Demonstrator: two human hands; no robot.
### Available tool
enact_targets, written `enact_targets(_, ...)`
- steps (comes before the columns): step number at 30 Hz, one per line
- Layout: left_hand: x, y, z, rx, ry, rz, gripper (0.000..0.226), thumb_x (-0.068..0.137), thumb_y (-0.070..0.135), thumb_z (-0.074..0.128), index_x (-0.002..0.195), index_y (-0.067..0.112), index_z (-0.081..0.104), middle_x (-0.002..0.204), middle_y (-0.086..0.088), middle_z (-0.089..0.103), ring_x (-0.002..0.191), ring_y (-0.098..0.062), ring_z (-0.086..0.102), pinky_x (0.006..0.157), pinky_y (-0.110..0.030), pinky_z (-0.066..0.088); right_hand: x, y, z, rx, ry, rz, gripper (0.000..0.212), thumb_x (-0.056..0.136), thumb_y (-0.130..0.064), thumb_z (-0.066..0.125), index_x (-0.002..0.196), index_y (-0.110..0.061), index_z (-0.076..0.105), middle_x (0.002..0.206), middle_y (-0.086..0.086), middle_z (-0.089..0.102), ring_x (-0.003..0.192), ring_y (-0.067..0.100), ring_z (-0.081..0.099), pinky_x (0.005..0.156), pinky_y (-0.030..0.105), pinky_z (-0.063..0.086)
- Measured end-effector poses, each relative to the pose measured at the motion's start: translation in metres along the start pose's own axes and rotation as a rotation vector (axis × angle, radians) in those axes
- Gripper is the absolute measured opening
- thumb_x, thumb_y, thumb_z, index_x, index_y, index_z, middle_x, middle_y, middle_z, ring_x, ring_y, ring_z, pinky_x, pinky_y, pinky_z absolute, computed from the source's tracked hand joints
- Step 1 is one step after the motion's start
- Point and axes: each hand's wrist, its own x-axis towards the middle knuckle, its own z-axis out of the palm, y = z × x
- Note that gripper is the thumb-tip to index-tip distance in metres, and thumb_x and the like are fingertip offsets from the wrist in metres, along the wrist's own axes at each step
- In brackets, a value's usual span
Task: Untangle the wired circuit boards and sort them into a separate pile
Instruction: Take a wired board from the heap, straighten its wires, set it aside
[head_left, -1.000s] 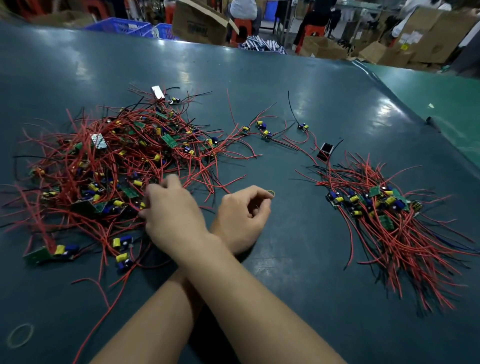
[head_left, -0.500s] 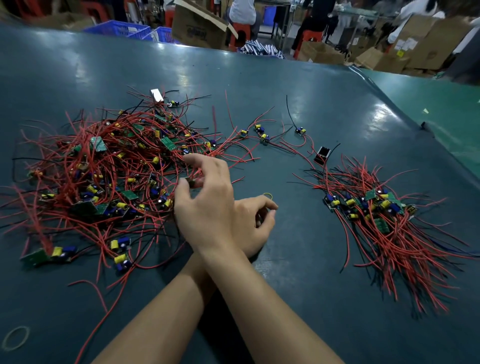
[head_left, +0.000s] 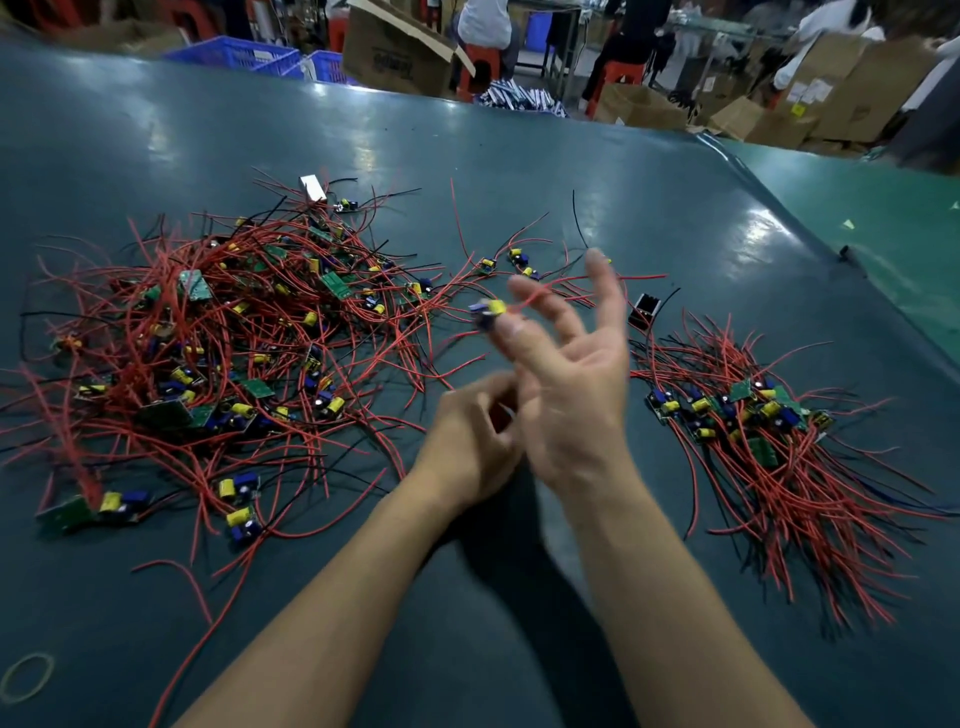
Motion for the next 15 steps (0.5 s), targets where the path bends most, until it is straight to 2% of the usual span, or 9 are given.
enact_targets(2, 0.002, 0.006, -0.001, -0.059, 0.099, 0.035, 0.025, 0.084, 0.006, 0.064, 0.100, 0.025, 0.065, 0.082, -0.001, 0.065, 0.064, -0.014, 0.052, 0.061, -0.025, 0.046, 0.007, -0.012, -0.023, -0.087, 0.050, -0.027, 0.077, 0.075, 0.018, 0.065, 0.136, -0.020, 0.038, 0.107, 0.012, 0.059, 0.087, 0.022, 0.068, 0.083, 0.033, 0.057)
enact_targets(3, 0.001, 0.009, -0.002, -0.130, 0.122, 0.027, 0.027, 0.081, 0.011, 0.065, 0.103, 0.027, 0.064, 0.084, 0.000, 0.064, 0.066, -0.015, 0.053, 0.062, -0.026, 0.047, 0.007, -0.013, -0.036, -0.144, 0.092, -0.017, 0.071, 0.077, 0.021, 0.064, 0.132, -0.018, 0.041, 0.109, 0.012, 0.056, 0.086, 0.018, 0.069, 0.084, 0.032, 0.056)
enact_targets(5, -0.001, 0.012, -0.002, -0.187, 0.121, 0.029, 0.028, 0.080, 0.021, 0.065, 0.108, 0.027, 0.064, 0.085, 0.001, 0.065, 0.068, -0.015, 0.056, 0.064, -0.029, 0.050, 0.003, -0.007, -0.057, -0.261, 0.169, 0.035, 0.059, 0.080, 0.024, 0.059, 0.122, -0.015, 0.047, 0.110, 0.010, 0.055, 0.084, 0.012, 0.068, 0.081, 0.027, 0.055)
enact_targets(7, -0.003, 0.014, -0.001, -0.141, 0.107, 0.041, 0.021, 0.086, 0.025, 0.068, 0.107, 0.026, 0.068, 0.083, 0.002, 0.070, 0.062, -0.010, 0.060, 0.058, -0.025, 0.051, -0.004, 0.002, -0.069, -0.314, 0.183, 0.089, 0.049, 0.081, 0.025, 0.057, 0.111, -0.014, 0.053, 0.105, 0.008, 0.060, 0.087, 0.014, 0.066, 0.078, 0.024, 0.055)
enact_targets(11, 0.000, 0.012, -0.002, -0.101, 0.136, 0.024, 0.012, 0.088, 0.012, 0.071, 0.099, 0.014, 0.073, 0.087, 0.000, 0.075, 0.064, -0.012, 0.064, 0.059, -0.028, 0.053, -0.009, 0.013, -0.074, -0.442, 0.117, 0.020, 0.032, 0.081, 0.017, 0.064, 0.091, -0.013, 0.063, 0.085, -0.006, 0.071, 0.082, 0.007, 0.067, 0.076, 0.019, 0.053)
enact_targets(13, 0.001, 0.012, -0.004, -0.167, 0.154, 0.010, 0.013, 0.087, 0.007, 0.070, 0.099, 0.013, 0.072, 0.084, 0.002, 0.075, 0.060, -0.009, 0.065, 0.056, -0.022, 0.053, -0.010, 0.014, -0.072, -0.419, 0.148, 0.010, 0.029, 0.083, 0.015, 0.065, 0.092, -0.012, 0.062, 0.087, -0.006, 0.072, 0.081, 0.010, 0.070, 0.076, 0.021, 0.054)
enact_targets(15, 0.001, 0.014, -0.005, -0.265, 0.183, -0.002, 0.015, 0.087, 0.004, 0.069, 0.099, 0.012, 0.071, 0.082, 0.004, 0.074, 0.058, -0.007, 0.064, 0.055, -0.018, 0.050, -0.011, 0.015, -0.072, -0.326, 0.235, 0.037, 0.025, 0.086, 0.012, 0.064, 0.095, -0.010, 0.058, 0.097, 0.002, 0.066, 0.080, 0.017, 0.072, 0.074, 0.024, 0.056)
